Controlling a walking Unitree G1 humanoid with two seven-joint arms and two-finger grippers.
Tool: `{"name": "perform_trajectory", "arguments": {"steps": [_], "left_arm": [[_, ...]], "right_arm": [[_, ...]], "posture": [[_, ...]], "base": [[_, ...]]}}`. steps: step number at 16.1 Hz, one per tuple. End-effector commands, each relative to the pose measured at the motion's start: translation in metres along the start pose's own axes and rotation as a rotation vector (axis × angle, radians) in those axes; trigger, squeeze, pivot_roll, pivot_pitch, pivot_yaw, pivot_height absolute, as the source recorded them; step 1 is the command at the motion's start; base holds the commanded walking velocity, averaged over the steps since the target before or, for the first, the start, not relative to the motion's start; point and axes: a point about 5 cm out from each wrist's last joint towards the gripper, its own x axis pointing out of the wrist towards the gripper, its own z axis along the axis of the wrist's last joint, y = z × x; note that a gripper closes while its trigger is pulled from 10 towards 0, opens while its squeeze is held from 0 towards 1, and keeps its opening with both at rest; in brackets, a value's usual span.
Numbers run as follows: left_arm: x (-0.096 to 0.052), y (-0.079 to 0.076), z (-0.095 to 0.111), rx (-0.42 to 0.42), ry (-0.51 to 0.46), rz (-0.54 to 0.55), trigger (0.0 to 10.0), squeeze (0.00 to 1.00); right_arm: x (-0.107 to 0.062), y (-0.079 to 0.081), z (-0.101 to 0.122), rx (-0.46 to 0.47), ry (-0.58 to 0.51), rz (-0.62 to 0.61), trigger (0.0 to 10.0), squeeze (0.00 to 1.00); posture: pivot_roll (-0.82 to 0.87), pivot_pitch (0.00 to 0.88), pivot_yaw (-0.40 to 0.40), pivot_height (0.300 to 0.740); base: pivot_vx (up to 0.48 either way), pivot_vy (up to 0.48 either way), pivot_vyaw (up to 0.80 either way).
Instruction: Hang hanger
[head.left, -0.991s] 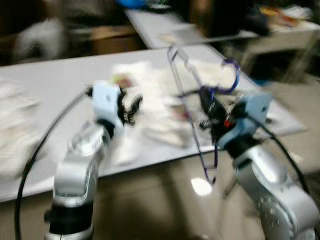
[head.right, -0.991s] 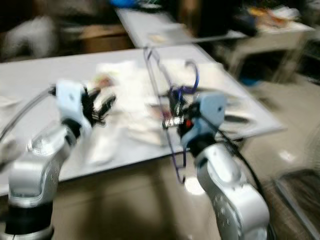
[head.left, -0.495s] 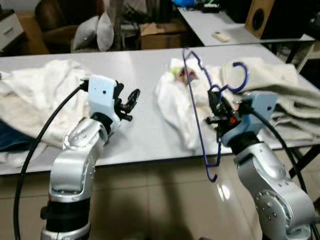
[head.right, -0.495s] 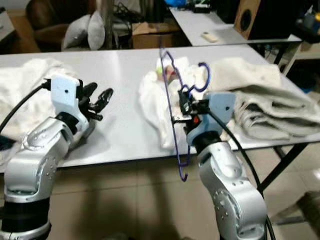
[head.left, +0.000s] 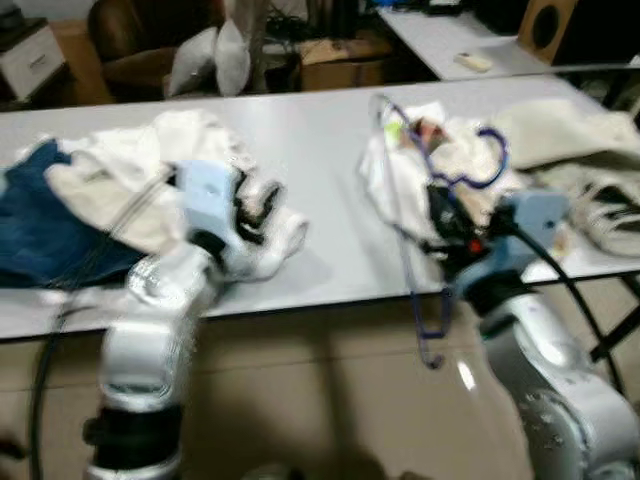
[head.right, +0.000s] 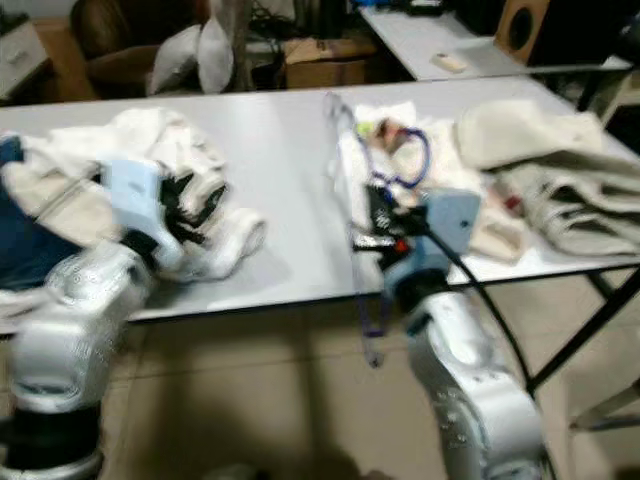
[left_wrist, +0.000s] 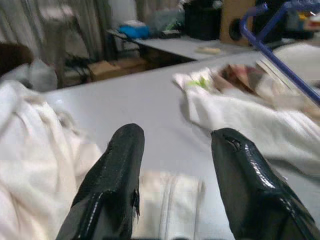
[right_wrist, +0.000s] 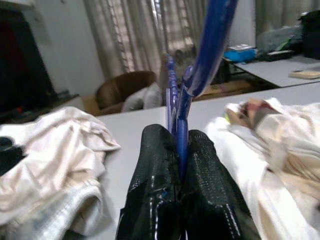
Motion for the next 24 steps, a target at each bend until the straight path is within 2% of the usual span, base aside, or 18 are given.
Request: {"name": "perform_trajectory", "arguments": {"steps": [1,6,10,12,15,18,20,21,22,23,24], "left_arm": [[-0.003,0.005,0.0,0.01,0.004,0.024,10.0,0.0],[-0.007,-0.001,-0.007,0.007,0.022,0.023,10.0,0.0],[-0.007,0.008,-0.013,0.015,0.025,0.071,10.0,0.0],[-0.007,0.009,-0.013,0.024,0.025,0.068,10.0,0.0],[-0.008,0.019,-0.018,0.039,0.035,0.096,10.0,0.0],[-0.006,0.019,-0.02,0.039,0.037,0.093,10.0,0.0],[-0.002,0.015,-0.026,0.021,0.063,0.03,10.0,0.0],[-0.002,0.014,-0.03,-0.001,0.087,-0.028,10.0,1.0],[-0.001,0.012,-0.033,0.032,0.11,-0.096,10.0,1.0],[0.001,0.013,-0.034,0.061,0.117,-0.115,10.0,1.0],[0.006,0.017,-0.035,0.133,0.129,-0.16,10.0,1.0]], "right_arm": [[-0.002,0.003,0.004,-0.007,-0.026,0.016,10.0,0.0],[-0.01,-0.004,-0.001,-0.039,0.0,-0.014,10.0,0.0],[-0.009,-0.009,-0.01,-0.136,0.053,-0.027,10.0,0.0],[-0.012,-0.012,-0.012,-0.132,0.058,-0.033,10.0,0.0],[-0.012,-0.014,-0.018,-0.127,0.066,-0.057,10.0,0.0],[-0.013,-0.015,-0.021,-0.126,0.078,-0.06,10.0,0.0],[-0.019,-0.018,-0.025,-0.112,0.084,-0.099,10.0,0.0],[-0.019,-0.018,-0.026,-0.107,0.081,-0.113,10.0,0.0],[-0.019,-0.019,-0.026,-0.103,0.075,-0.123,10.0,0.0],[-0.018,-0.019,-0.026,-0.103,0.074,-0.126,10.0,0.0],[-0.018,-0.022,-0.027,-0.105,0.072,-0.135,10.0,0.0]], "posture": [[-0.01,0.0,0.048,0.723],[-0.04,0.0,0.042,0.723],[-0.04,0.0,0.03,0.723],[-0.04,0.0,0.026,0.723],[-0.05,0.0,0.02,0.723],[-0.06,0.0,0.031,0.723],[-0.05,0.0,0.029,0.723],[-0.05,0.0,0.032,0.723],[-0.05,0.0,0.032,0.723],[-0.05,0.0,0.035,0.723],[-0.05,0.0,0.034,0.723]], "base": [[0.0,0.315,0.0],[0.0,0.313,0.0],[0.0,0.312,0.0],[0.0,0.309,0.0],[0.0,0.305,0.0],[0.0,0.307,0.0],[0.0,0.148,0.0],[0.0,0.0,0.0],[0.0,0.0,0.0],[0.0,0.0,0.0],[0.0,0.0,0.0]]}}
